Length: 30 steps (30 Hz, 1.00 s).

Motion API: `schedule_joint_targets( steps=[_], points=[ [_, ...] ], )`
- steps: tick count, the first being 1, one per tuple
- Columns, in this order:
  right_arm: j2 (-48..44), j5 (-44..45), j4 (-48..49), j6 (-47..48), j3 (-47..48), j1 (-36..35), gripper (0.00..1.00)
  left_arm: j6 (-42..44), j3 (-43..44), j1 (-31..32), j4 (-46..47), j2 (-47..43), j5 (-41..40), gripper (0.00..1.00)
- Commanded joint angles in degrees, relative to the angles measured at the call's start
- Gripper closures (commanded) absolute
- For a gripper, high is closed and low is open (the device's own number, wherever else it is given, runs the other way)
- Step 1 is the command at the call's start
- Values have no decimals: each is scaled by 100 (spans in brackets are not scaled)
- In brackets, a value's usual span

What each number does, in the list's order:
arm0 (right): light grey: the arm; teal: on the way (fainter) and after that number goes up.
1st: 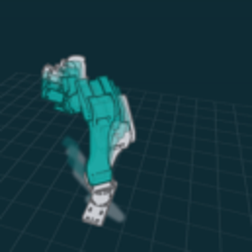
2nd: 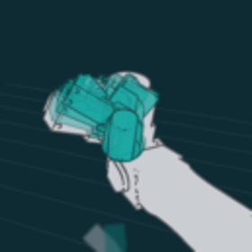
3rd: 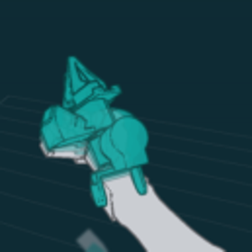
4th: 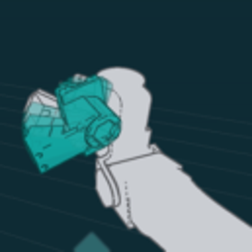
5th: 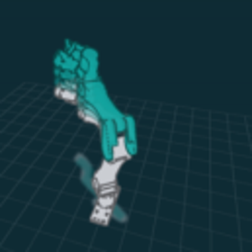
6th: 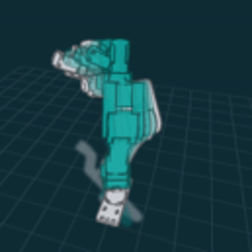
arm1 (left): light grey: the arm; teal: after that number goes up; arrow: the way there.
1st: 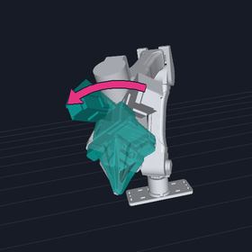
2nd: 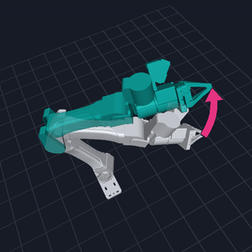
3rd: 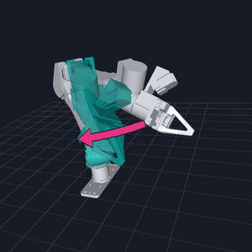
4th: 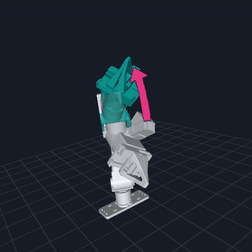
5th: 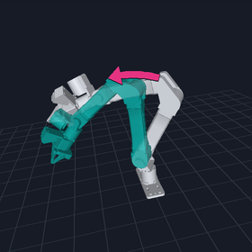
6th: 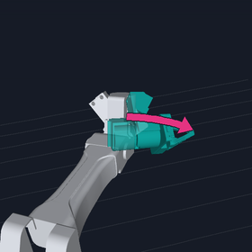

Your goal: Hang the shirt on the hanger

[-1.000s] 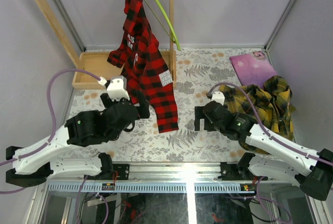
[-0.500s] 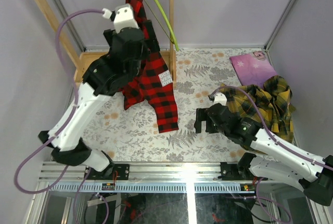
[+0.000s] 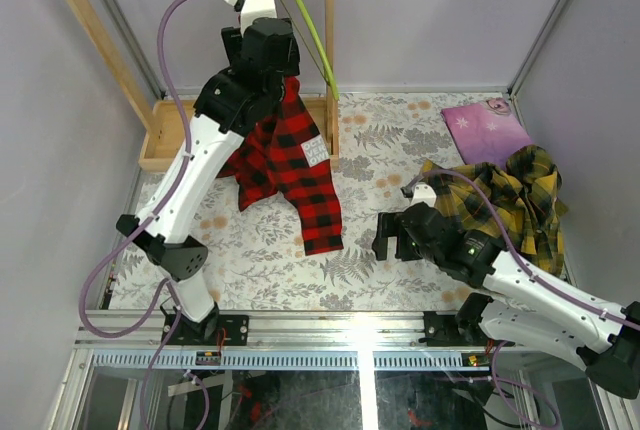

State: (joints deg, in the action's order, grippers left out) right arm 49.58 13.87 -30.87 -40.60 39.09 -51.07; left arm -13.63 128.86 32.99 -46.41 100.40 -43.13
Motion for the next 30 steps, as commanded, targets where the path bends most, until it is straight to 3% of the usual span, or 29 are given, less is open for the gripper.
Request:
schedule_joint_targets(
  steps=[1, 12, 22, 30],
  points=[
    [-6, -157, 258, -88, 10, -3, 0, 166, 116, -249, 112, 88, 234, 39],
    [390, -553, 611, -135, -117, -2, 1, 255, 6, -1111, 102, -195, 678, 99],
    [644, -853, 798, -221, -252, -7, 3, 524, 40, -2197, 62, -243, 1202, 100],
    [573, -877, 708, -178, -253, 0, 4, 250, -34, -3594, -8, -152, 1826, 100]
  ],
)
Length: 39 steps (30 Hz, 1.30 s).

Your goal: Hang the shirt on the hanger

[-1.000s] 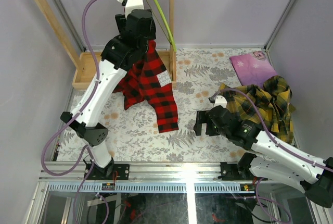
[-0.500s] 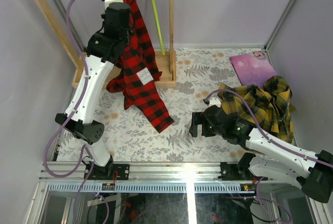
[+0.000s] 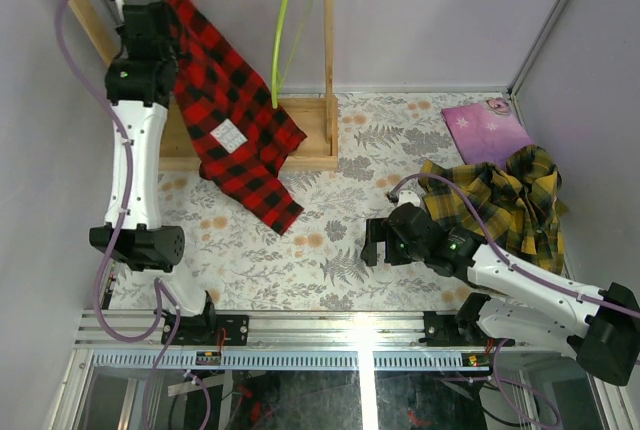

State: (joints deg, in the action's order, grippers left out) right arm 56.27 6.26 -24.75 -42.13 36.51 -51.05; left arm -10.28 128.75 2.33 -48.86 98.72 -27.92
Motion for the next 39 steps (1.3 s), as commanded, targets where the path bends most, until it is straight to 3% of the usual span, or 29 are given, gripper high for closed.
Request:
schedule_joint_targets(
  steps=[1, 2, 7, 10, 14, 26, 39],
  points=[
    [-103, -119, 87, -19, 12, -6, 3, -94, -11, -649, 231, 27, 391, 100],
    [-107, -123, 66, -4, 37, -10, 3, -108, -2, -742, 224, 37, 496, 97],
    [-178, -80, -87, 49, 96, -8, 3, -172, -183, -851, 254, -146, 903, 37],
    [-301, -36, -82, 10, 28, -10, 3, -231, -492, -855, 346, -424, 1155, 17],
    [-506, 66, -65, -26, -66, -5, 3, -298, -1040, -844, 491, -945, 1289, 0],
    [-788, 555, -212, 15, 95, -5, 4, -761, -3372, -819, 663, -3142, 756, 0],
    [-860, 1609, -871, 51, 747, -4, 3, -564, -5794, -384, 754, -5336, 2227, 0]
  ],
)
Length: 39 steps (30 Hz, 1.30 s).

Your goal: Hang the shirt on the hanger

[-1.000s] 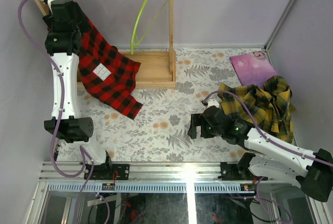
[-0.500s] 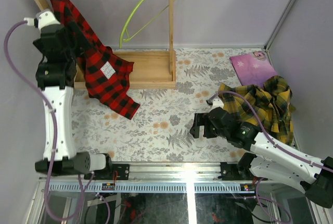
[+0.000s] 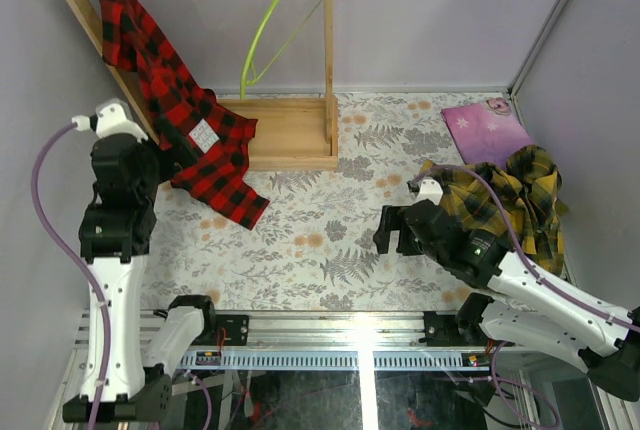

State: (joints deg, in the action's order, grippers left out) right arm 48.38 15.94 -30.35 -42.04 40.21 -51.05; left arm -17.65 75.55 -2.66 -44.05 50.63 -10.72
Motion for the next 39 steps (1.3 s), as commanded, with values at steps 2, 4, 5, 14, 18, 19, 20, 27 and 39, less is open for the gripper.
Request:
schedule_joint_targets(
  steps=[2, 4, 5, 14, 18, 19, 20, 27, 39],
  points=[
    [-97, 807, -419, -22, 430, -2, 3, 115, -808, 138, 162, -732, 479, 0],
    [-136, 819, -399, -33, 444, -5, 4, -76, -1222, 132, 73, -824, 359, 0],
    [-155, 803, -358, -37, 430, -7, 3, -208, -1392, 127, 50, -858, 286, 0],
    [-249, 20, 122, -373, 63, -3, 4, -1886, -3020, 129, 1021, -1200, -141, 0],
    [-425, -438, 526, -718, -282, -11, 3, -2323, -3721, 123, 1891, -1126, -136, 0],
    [-482, -575, 666, -766, -394, -8, 3, -2348, -3854, 125, 2043, -1062, -170, 0],
    [-545, -699, 825, -793, -497, -6, 2, -2370, -3991, 134, 2317, -963, -231, 0],
    [-921, -863, 1136, -705, -737, -7, 1, -2063, -4409, 118, 3752, 649, -605, 0],
    [-1204, -776, 890, -623, -751, -2, 1, -1708, -3816, -33, 5750, 2583, -721, 27]
  ],
)
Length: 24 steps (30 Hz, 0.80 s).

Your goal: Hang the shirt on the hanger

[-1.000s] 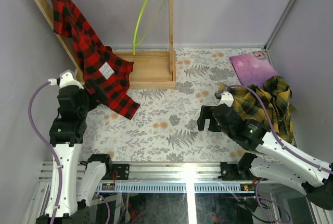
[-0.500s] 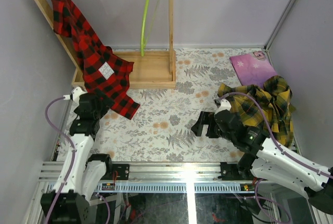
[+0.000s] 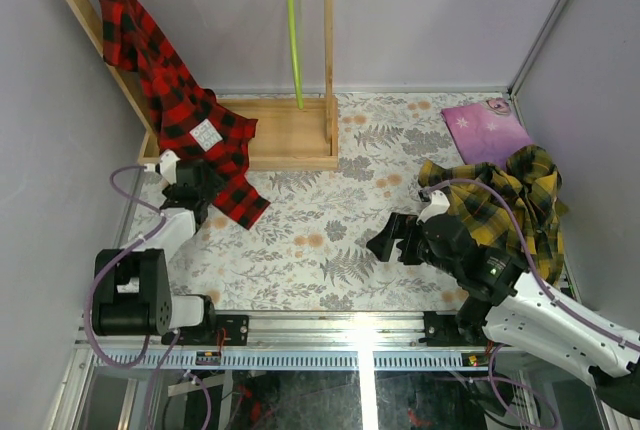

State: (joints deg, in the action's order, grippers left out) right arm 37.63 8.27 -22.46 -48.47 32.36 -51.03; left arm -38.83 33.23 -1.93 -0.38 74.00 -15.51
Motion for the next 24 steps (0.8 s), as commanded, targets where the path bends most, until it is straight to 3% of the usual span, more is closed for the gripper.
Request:
schedule_joint_targets(
  steps=[1, 9, 19, 24],
  points=[
    [-151, 17, 97, 25, 6, -9, 1, 585, 510, -146, 1587, 372, -127, 29],
    [-9, 123, 46, 259, 50, -5, 0, 1484, 1777, -451, 2127, 1652, 473, 33],
    [574, 169, 180, 515, 152, -6, 1, 1386, 3718, -617, 2401, 2975, 1613, 16],
    [844, 141, 224, 571, 213, -8, 1, 1303, 4549, -629, 2591, 3548, 1797, 13]
  ],
)
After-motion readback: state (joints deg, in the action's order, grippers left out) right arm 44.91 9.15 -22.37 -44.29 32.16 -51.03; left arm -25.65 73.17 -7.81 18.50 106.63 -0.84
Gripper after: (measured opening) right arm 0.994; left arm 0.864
